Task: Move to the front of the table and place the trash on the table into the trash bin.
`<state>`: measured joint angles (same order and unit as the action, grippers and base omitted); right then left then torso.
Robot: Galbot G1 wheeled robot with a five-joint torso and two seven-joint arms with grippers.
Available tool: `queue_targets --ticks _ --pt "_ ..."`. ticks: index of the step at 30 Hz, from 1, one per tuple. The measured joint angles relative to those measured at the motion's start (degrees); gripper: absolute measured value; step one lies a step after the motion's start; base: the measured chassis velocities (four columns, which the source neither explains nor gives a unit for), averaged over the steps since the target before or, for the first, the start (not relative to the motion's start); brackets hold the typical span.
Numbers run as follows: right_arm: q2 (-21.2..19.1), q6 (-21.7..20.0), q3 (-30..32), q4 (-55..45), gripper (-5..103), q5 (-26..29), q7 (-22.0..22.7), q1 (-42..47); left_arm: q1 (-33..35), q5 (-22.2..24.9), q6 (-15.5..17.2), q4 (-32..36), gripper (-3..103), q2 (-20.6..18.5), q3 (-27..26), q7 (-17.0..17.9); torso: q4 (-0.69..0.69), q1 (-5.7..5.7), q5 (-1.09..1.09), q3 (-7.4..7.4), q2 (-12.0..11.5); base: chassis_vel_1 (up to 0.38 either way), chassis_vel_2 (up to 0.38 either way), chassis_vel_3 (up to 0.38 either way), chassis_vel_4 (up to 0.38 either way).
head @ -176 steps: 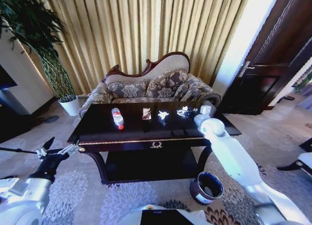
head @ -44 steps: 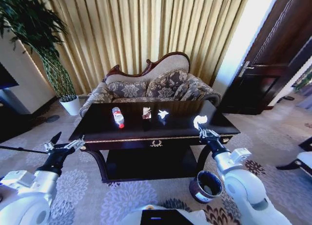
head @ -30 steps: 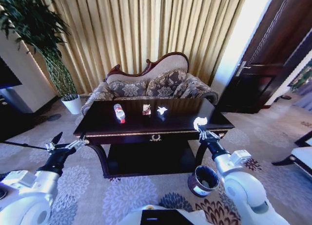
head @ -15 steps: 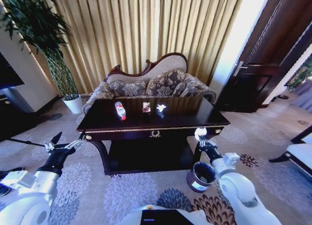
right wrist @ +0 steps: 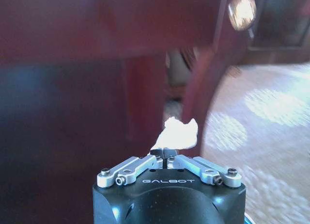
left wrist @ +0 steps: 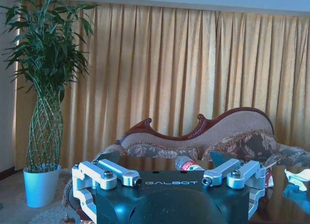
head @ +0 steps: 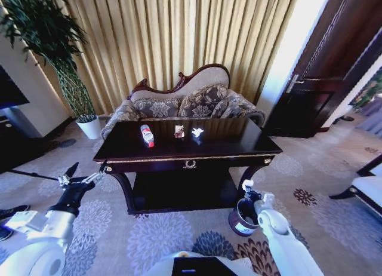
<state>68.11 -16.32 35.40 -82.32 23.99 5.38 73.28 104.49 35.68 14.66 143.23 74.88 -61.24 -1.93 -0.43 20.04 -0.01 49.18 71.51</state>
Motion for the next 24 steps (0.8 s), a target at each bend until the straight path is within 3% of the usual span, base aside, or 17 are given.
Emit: queue_targets --ticks 4,6,10,11,15,22,24 --pt "-0.3 2.4 -0.2 8.4 -3 -3.8 0.0 -3.6 0.0 0.0 -0.1 0.0 100 0.0 -0.3 0.0 0.0 0.0 0.01 0.0 0.0 0.0 0.0 0.0 0.0" --pt "-0.4 3.8 -0.4 13.2 6 -5.6 0.5 -5.8 -0.1 0.1 -0.2 0.0 100 0.0 -0.4 0.0 0.0 0.0 0.0 -0.01 0.0 0.0 0.0 0.0 0.0" --pt "0.0 4.9 -0.6 18.5 14 -7.1 1.7 -8.2 -0.3 0.1 -0.3 0.0 100 0.1 -0.3 0.0 0.0 -0.01 0.0 0.0 0.0 0.0 0.0 0.0 0.0" --pt "0.1 5.2 -0.6 19.5 7 -7.6 1.9 -8.6 -0.3 0.1 -0.3 0.0 100 0.1 -0.3 0.0 0.0 -0.01 0.0 0.0 0.0 0.0 0.0 0.0 0.0" --pt "0.4 5.9 -0.6 21.7 12 -10.0 2.3 -8.9 -0.4 0.3 -0.4 0.0 100 0.1 -0.5 0.0 0.0 -0.01 0.0 0.0 0.0 0.0 0.0 0.0 0.0" --pt "0.2 6.4 -0.4 22.2 44 -10.9 2.8 -9.0 -0.3 0.5 -0.5 0.0 100 0.1 -0.8 0.0 0.0 -0.01 0.0 -0.01 0.0 0.0 0.0 0.0 0.0" --pt "0.1 6.4 -0.4 21.9 44 -10.8 2.8 -9.0 -0.3 0.5 -0.6 0.0 100 0.2 -0.8 0.0 0.0 -0.01 -0.01 -0.01 0.0 0.0 0.0 0.0 0.0"
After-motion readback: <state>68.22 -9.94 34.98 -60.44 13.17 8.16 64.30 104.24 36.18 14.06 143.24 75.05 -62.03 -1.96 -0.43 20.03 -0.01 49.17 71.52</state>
